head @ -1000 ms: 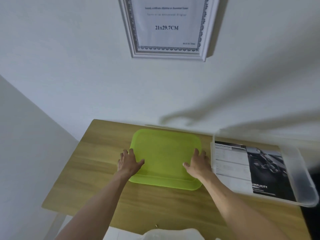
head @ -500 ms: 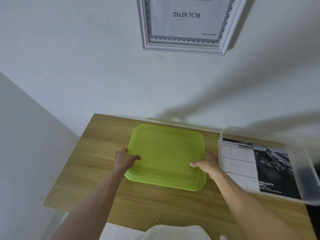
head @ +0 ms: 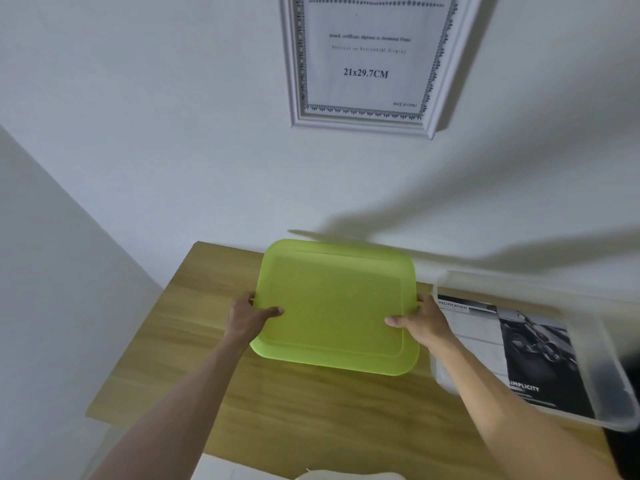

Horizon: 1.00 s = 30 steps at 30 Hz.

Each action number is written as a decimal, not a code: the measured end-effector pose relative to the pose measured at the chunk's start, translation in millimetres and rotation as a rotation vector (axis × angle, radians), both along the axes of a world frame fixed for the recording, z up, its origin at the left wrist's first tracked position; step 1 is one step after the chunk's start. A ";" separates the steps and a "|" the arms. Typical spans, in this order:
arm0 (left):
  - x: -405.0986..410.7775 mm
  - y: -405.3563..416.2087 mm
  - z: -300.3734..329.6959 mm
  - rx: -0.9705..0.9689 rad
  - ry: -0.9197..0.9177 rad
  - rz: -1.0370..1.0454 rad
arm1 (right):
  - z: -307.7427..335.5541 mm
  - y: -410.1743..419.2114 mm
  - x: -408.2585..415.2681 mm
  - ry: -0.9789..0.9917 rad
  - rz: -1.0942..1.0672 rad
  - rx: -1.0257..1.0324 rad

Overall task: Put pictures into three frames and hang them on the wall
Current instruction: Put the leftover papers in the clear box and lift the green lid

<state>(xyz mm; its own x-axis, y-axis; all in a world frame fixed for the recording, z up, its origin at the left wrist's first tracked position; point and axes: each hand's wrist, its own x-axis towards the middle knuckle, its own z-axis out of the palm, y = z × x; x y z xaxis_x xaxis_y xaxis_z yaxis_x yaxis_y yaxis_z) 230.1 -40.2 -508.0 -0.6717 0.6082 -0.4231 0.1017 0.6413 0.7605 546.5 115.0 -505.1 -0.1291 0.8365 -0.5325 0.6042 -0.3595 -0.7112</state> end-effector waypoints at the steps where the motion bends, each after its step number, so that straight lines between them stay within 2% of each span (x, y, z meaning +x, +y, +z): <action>1: 6.6 4.8 1.3 0.008 0.007 -0.009 | 1.5 2.0 8.0 -0.018 0.000 0.019; 8: 79.3 48.4 12.4 0.032 0.065 -0.181 | 11.8 16.1 97.1 -0.067 -0.089 0.073; 15: 174.2 75.2 10.5 0.067 0.048 -0.285 | 25.1 22.5 192.1 -0.050 -0.147 0.060; 22: 265.2 101.8 15.3 0.064 0.043 -0.311 | 27.1 43.3 285.4 -0.097 -0.166 0.021; 30: 333.1 122.2 16.3 0.009 0.059 -0.296 | 12.3 75.0 353.9 -0.134 -0.140 -0.030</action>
